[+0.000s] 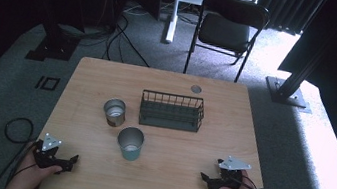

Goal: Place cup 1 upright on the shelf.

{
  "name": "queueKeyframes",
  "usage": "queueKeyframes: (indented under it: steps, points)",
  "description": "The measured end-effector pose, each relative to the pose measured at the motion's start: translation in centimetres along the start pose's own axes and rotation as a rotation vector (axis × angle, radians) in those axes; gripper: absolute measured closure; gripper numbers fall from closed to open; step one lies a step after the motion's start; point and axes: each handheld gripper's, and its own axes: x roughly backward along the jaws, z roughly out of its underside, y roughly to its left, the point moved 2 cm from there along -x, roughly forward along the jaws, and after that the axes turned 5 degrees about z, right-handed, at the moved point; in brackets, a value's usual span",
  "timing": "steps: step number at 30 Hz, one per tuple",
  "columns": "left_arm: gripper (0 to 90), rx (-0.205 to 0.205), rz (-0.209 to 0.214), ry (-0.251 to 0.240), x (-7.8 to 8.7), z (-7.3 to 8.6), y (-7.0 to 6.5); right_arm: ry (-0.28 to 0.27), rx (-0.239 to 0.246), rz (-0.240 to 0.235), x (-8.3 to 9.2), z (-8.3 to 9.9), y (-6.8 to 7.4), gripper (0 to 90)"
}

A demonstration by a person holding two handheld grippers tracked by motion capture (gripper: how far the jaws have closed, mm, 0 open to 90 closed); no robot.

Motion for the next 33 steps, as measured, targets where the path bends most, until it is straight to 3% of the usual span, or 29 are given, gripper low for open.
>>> queueKeyframes:
  steps: [21,33]
  points:
    - [0.6,0.000,0.000,0.000,0.0,0.0,0.0,-0.045,0.111,-0.123,-2.9,-3.9,4.5,10.5]
    - [0.6,0.002,0.000,-0.002,0.0,0.0,0.0,-0.068,0.143,-0.176,-4.1,-5.4,6.5,10.5]
